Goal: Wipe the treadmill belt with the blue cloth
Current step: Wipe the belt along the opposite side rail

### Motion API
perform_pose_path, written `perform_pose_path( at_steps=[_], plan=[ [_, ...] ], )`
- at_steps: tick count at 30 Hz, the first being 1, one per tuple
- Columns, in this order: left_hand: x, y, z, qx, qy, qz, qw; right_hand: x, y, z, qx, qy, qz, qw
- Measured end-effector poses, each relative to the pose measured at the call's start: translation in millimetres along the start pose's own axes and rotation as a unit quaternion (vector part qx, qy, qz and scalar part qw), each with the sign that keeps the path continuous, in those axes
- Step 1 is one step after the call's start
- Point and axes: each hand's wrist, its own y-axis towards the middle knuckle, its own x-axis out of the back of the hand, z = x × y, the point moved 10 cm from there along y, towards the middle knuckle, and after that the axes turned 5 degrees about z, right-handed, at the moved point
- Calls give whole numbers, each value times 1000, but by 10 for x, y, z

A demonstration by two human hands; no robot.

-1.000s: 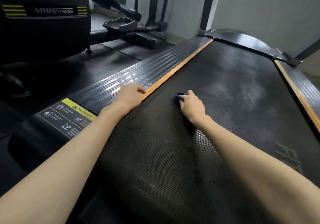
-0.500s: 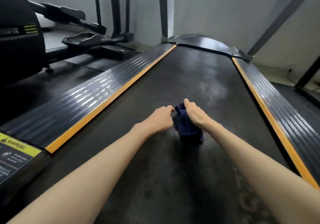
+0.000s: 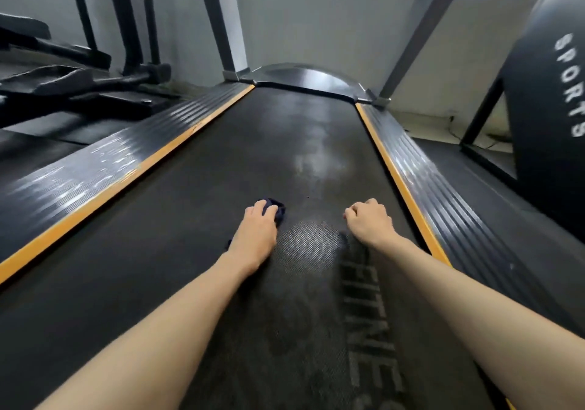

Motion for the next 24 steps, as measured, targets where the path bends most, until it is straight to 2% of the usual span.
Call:
perform_pose_path(
  at_steps=[3, 6, 8, 10, 13, 16, 18, 19, 20, 21, 23, 24],
  plan=[
    [-17, 362, 58, -5, -29, 12, 999, 128, 56, -330, 5, -68, -6, 998],
    [-115, 700, -42, -26, -45, 11, 999, 310, 48, -905, -54, -129, -16, 990],
    [-194, 901, -131, -25, -58, 10, 998, 371, 4, -1243, -90, -120, -22, 988],
    [-327, 1049, -360, -56, -42, 29, 997, 330, -47, -1385, -88, -53, -19, 995],
    [-634, 963, -1078, -201, -63, 103, 972, 325, -90, -1420, -75, -2, -51, 996],
    [-928, 389, -1868, -381, -64, 178, 905, 352, -99, -1437, -65, 10, -77, 995],
    [-910, 226, -1975, -459, -49, 197, 865, 357, -100, -1444, -64, 8, -81, 995],
    [-846, 302, -1905, -478, -40, 192, 856, 347, -101, -1454, -67, 11, -84, 994],
    [-797, 490, -1761, -471, -26, 178, 864, 342, -108, -1470, -72, 13, -86, 994],
    [-752, 769, -1540, -432, -9, 150, 889, 337, -111, -1476, -72, 8, -90, 993],
    [-645, 1365, -913, -264, 35, 90, 960, 312, -84, -1463, -57, -15, -98, 993],
    [-595, 1541, -636, -173, 50, 68, 981, 298, -63, -1468, -51, -21, -101, 993]
  ],
)
